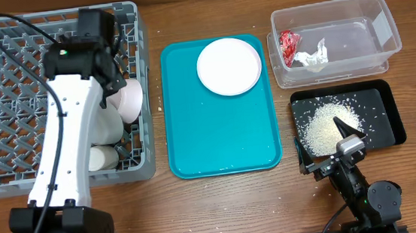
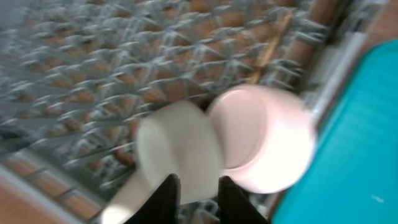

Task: Sort waste into correct bins and load items into the dishwasher
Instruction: 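Move the left gripper to the white plate and grasp its edge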

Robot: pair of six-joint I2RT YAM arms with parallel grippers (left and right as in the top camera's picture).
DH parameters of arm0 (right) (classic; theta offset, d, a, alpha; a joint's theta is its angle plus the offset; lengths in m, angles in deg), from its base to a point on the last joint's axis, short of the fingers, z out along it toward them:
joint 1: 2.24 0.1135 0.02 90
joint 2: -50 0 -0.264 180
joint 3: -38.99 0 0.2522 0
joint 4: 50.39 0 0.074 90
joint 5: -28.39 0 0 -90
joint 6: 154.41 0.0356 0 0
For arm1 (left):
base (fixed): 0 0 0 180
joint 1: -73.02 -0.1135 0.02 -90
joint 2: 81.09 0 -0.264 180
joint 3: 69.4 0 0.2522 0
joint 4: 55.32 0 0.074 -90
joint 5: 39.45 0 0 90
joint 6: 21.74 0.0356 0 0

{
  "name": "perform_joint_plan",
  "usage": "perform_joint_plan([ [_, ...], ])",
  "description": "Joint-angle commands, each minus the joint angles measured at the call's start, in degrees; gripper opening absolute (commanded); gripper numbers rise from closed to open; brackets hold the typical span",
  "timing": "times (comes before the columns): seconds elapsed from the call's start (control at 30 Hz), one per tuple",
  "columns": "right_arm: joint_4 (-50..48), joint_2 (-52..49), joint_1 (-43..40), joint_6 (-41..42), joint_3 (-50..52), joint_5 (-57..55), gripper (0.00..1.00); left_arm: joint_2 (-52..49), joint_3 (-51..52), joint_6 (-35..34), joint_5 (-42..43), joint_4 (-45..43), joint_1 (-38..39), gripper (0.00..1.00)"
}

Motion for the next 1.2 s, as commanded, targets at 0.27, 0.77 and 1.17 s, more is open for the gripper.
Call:
perform_joint_plan([
  [0.27, -0.4, 0.7, -0.1, 0.0, 0.6, -0.4, 1.00, -5.4, -0.7, 14.2, 17.9, -16.3, 15.6, 0.54],
  [0.77, -0.4, 0.7, -0.1, 0.0, 0.6, -0.4, 1.00, -29.4, -0.7, -6.6, 24.0, -25.5, 18.4, 0.50],
  [1.17, -0.4, 0.7, -0.1, 0.0, 0.6, -0.4, 1.00, -29.9, -2.3, -2.2, 22.7, -14.5, 16.6, 0.04],
])
